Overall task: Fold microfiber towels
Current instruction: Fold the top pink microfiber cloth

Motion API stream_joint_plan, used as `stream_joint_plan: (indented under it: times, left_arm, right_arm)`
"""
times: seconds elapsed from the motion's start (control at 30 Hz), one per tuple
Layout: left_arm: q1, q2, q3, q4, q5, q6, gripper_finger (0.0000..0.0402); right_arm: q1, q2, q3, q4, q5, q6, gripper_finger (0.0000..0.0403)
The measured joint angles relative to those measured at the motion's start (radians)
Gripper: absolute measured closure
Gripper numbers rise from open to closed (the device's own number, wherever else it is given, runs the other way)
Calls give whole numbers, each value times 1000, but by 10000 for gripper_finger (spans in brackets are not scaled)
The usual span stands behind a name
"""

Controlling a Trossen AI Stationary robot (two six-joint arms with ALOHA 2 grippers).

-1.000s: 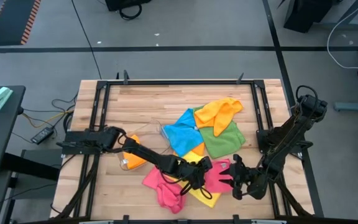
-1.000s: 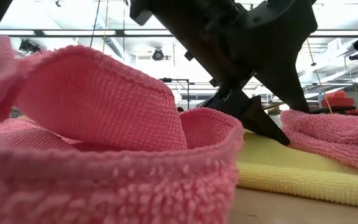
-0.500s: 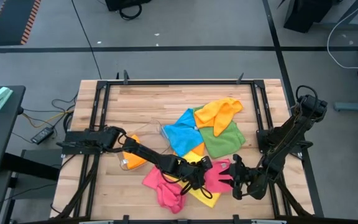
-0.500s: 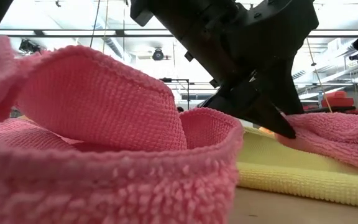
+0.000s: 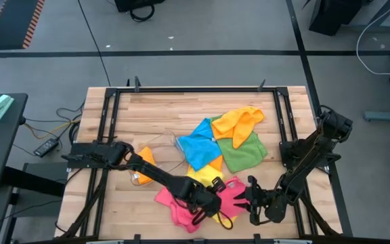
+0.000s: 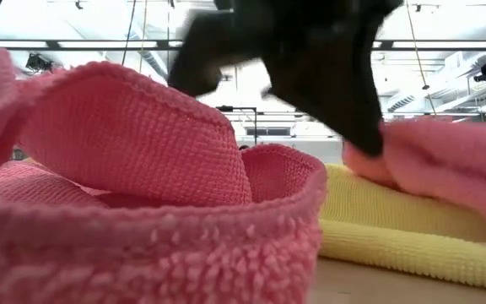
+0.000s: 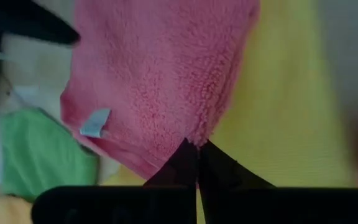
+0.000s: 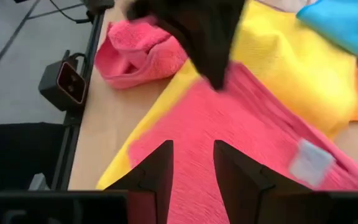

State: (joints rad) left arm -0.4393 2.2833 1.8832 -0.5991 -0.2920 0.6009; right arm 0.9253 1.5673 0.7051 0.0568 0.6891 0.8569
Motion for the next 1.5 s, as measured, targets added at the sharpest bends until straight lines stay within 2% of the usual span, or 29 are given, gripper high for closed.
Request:
stream_joint_plan:
  times: [0.23, 0.33, 0.47, 0.67, 0.93, 1.03, 1.17, 1.37, 1.5]
  left_arm:
    - [-5, -2, 94, -114, 30, -204, 382]
    - [0, -2, 84, -124, 90, -252, 390]
    - [-13, -2, 42, -142, 102, -282, 393]
    - [-38, -1, -10, -139, 98, -336, 366]
    - [-59, -1, -12, -164, 106, -460, 393]
    - [-62, 0, -12, -169, 106, -462, 391]
    - [-63, 0, -12, -166, 106, -462, 365]
    - [-74, 0, -12, -169, 106, -499, 354]
    - [-76, 0, -12, -172, 107, -513, 363]
  right_arm:
    - [-2, 32, 136, -1, -17, -191, 282]
    - [-8, 117, 235, -19, -27, -259, 282]
    - [-5, 270, 387, -81, -32, -316, 282]
    - [-5, 431, 552, -224, -18, -323, 276]
    - [-4, 495, 627, -272, -61, -369, 233]
    - [4, 510, 646, -349, -65, -474, 217]
    - [29, 526, 652, -411, -60, -650, 205]
    - [55, 487, 652, -650, -22, -554, 203]
    - [60, 482, 652, -701, -20, -572, 203]
